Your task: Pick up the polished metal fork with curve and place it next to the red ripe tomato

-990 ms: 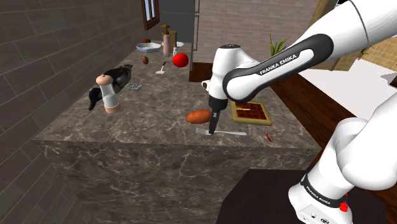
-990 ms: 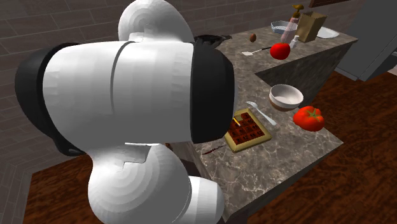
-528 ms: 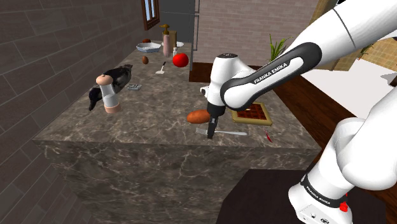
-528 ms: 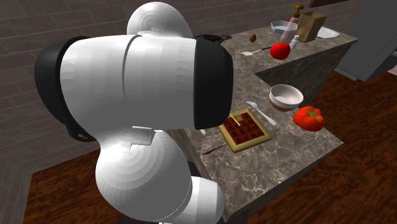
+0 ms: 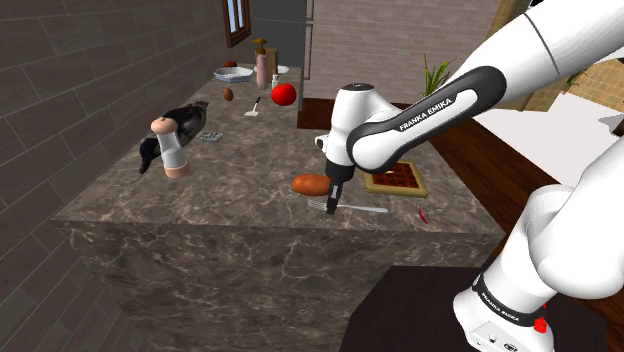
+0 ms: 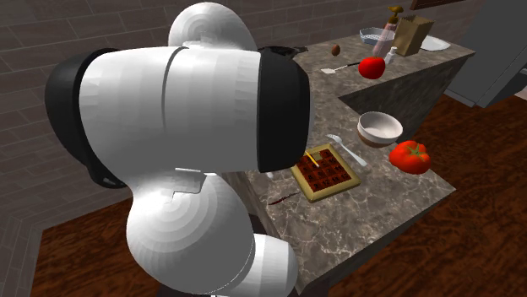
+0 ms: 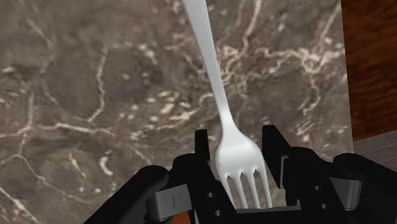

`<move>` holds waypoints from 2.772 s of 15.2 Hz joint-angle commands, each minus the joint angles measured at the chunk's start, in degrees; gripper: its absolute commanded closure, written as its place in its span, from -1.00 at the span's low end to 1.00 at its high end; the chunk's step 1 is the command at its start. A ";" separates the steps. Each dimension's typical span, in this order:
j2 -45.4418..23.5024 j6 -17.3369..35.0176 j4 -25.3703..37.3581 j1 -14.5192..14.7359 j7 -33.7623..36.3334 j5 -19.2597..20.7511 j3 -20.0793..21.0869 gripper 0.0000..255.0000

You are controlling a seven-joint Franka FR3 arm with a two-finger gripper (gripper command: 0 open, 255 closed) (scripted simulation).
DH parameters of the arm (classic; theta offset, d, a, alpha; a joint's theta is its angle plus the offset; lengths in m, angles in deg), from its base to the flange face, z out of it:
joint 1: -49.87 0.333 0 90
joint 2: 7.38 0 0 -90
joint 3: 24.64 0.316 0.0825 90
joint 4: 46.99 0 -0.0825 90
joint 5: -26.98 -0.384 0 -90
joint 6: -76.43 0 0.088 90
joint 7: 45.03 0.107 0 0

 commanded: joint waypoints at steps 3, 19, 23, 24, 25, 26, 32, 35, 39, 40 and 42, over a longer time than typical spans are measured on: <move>-0.17 -0.01 -0.11 0.05 -0.07 -0.04 0.06 1.00; 5.82 -10.19 4.09 0.05 0.15 -0.01 -0.11 1.00; 7.36 -13.52 5.88 0.03 0.22 0.02 -0.18 1.00; 7.71 -14.35 6.35 0.03 0.23 0.03 -0.20 1.00; 8.05 -15.17 6.84 0.02 0.25 0.04 -0.22 1.00; 8.37 -15.99 7.34 0.02 0.27 0.05 -0.23 1.00; 9.99 -20.85 10.58 -0.01 0.38 0.12 -0.34 1.00; 10.61 -23.25 12.36 -0.03 0.44 0.16 -0.39 1.00; 12.05 -24.98 12.60 -0.55 -0.82 0.39 -1.31 1.00; 13.09 -25.12 11.65 -1.08 -2.11 0.64 -2.21 1.00; 15.02 -25.43 9.95 -2.17 -4.70 1.27 -4.08 1.00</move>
